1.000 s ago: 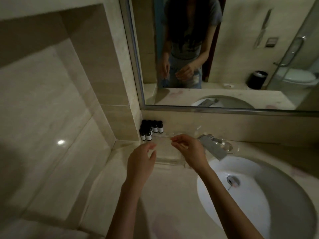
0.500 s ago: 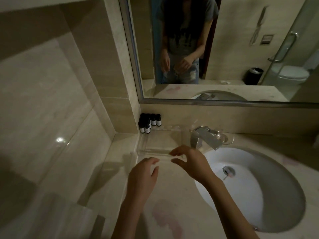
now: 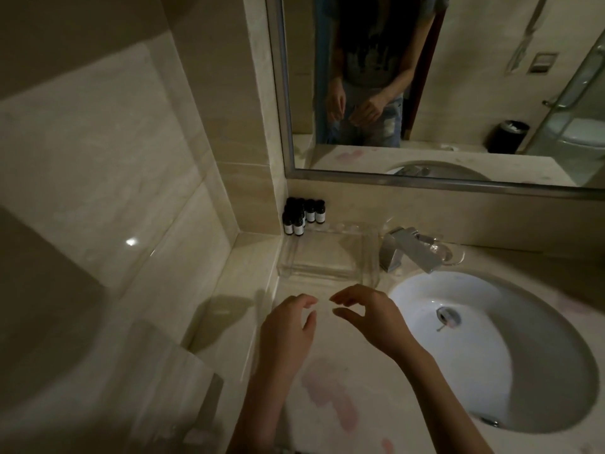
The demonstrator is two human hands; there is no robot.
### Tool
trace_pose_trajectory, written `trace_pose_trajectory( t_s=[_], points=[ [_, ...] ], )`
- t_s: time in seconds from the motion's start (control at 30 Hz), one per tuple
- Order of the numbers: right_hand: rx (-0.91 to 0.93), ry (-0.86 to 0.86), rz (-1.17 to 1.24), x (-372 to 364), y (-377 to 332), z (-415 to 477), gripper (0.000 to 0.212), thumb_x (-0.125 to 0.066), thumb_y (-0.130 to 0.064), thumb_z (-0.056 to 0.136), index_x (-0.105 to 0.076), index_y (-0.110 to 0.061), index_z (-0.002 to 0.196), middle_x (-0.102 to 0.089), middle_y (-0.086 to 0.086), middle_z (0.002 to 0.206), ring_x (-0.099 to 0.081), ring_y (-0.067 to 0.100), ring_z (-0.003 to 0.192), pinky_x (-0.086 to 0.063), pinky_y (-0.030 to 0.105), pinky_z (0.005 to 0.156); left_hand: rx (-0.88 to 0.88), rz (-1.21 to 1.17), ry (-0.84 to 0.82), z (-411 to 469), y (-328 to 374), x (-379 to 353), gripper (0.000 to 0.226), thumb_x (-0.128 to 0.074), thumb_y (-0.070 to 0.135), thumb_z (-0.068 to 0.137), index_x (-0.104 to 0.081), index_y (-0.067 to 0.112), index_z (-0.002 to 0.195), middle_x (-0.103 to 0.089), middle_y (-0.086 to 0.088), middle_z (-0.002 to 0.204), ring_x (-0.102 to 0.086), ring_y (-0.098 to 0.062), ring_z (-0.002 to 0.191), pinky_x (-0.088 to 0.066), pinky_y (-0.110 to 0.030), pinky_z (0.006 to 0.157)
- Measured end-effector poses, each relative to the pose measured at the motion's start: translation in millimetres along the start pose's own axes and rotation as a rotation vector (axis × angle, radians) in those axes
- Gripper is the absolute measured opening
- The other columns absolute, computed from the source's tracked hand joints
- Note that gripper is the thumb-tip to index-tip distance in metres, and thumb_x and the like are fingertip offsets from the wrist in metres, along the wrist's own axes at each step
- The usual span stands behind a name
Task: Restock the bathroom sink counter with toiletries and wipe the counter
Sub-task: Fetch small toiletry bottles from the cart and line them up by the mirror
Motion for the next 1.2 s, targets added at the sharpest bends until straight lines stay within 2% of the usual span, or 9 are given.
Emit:
trace_pose_trajectory(
  t_s=[0.23,0.47,0.67,0.77,0.83,0.93,1.0,1.1,1.2],
  points=[
    [0.039,-0.024,0.062,-13,-8,-12,0.016,-0.067,-0.033,0.086,-0.068,-0.033,0.103,-0.065,-0.019,0.099,-0.061,-0.001,0.09,-0.052,0.022,0.081,0.057,-0.027,0.028,-24,-11,3,0.028,-0.052,0.029,0.096,-0.058,0.033,0.123,-0.061,0.017,0.118,-0.055,0.003,0.106,-0.033,-0.005,0.08],
    [0.201,-0.185,0.179,-39,-51,8,0.012,-0.07,-0.03,0.084,-0.07,-0.035,0.096,-0.067,-0.022,0.096,-0.063,-0.005,0.086,-0.052,0.026,0.08,0.227,-0.046,0.199,-70,-29,23,0.023,-0.059,0.024,0.093,-0.064,0.027,0.115,-0.065,0.016,0.111,-0.058,0.001,0.099,-0.037,-0.005,0.084],
    [0.453,-0.431,0.239,-78,-102,-11,0.01,-0.07,-0.028,0.085,-0.071,-0.031,0.094,-0.067,-0.021,0.096,-0.062,-0.005,0.085,-0.049,0.016,0.078,0.545,-0.108,0.436,-146,-46,36,0.02,-0.061,0.025,0.091,-0.068,0.021,0.109,-0.067,0.006,0.108,-0.063,-0.013,0.101,-0.047,-0.022,0.085],
    [0.634,-0.592,0.201,-97,-120,-45,0.008,-0.07,-0.027,0.085,-0.07,-0.029,0.093,-0.066,-0.018,0.094,-0.062,-0.005,0.084,-0.047,0.012,0.079,0.705,-0.119,0.517,-199,-37,35,0.026,-0.054,0.024,0.096,-0.062,0.024,0.12,-0.062,0.009,0.121,-0.058,-0.01,0.11,-0.041,-0.018,0.091],
    [0.656,-0.646,0.234,-105,-121,-61,0.007,-0.072,-0.026,0.083,-0.07,-0.028,0.089,-0.067,-0.018,0.089,-0.063,-0.003,0.082,-0.046,0.009,0.077,0.766,-0.065,0.561,-225,-31,33,0.027,-0.054,0.023,0.095,-0.062,0.026,0.12,-0.062,0.012,0.121,-0.058,-0.007,0.11,-0.035,-0.011,0.085],
    [0.766,-0.763,0.258,-119,-128,-95,0.01,-0.076,-0.021,0.079,-0.07,-0.027,0.084,-0.066,-0.018,0.081,-0.063,-0.003,0.08,-0.046,0.01,0.072,0.924,-0.028,0.676,-281,-20,22,0.025,-0.057,0.023,0.093,-0.067,0.023,0.115,-0.067,0.004,0.117,-0.063,-0.014,0.105,-0.041,-0.019,0.087],
    [0.806,-0.861,0.273,-127,-136,-122,0.011,-0.077,-0.029,0.077,-0.068,-0.034,0.08,-0.067,-0.019,0.078,-0.064,-0.005,0.078,-0.047,0.013,0.071,1.053,-0.026,0.762,-323,-13,10,0.027,-0.056,0.027,0.09,-0.069,0.023,0.113,-0.069,0.002,0.113,-0.064,-0.016,0.103,-0.045,-0.025,0.091],
    [0.864,-0.981,0.283,-140,-152,-167,0.01,-0.069,-0.046,0.072,-0.06,-0.048,0.077,-0.068,-0.02,0.078,-0.06,-0.016,0.077,-0.043,0.006,0.071,1.216,0.012,0.843,-383,0,-4,0.029,-0.055,0.031,0.089,-0.067,0.024,0.115,-0.067,0.005,0.114,-0.062,-0.013,0.106,-0.042,-0.023,0.094],
    [0.978,-1.128,0.221,-155,-168,-211,0.027,-0.075,-0.023,0.08,-0.058,-0.044,0.079,-0.067,-0.018,0.082,-0.054,-0.024,0.078,-0.038,0.002,0.073,1.346,0.057,0.875,-433,21,-11,0.028,-0.058,0.029,0.092,-0.062,0.027,0.12,-0.062,0.01,0.118,-0.057,-0.006,0.108,-0.034,-0.014,0.091]
  ],
)
Point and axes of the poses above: each hand's wrist, its own z-axis towards the middle knuckle, its own x-axis out of the back of the hand, y = z × x, the point moved 2 cm from there along z, towards the middle knuckle
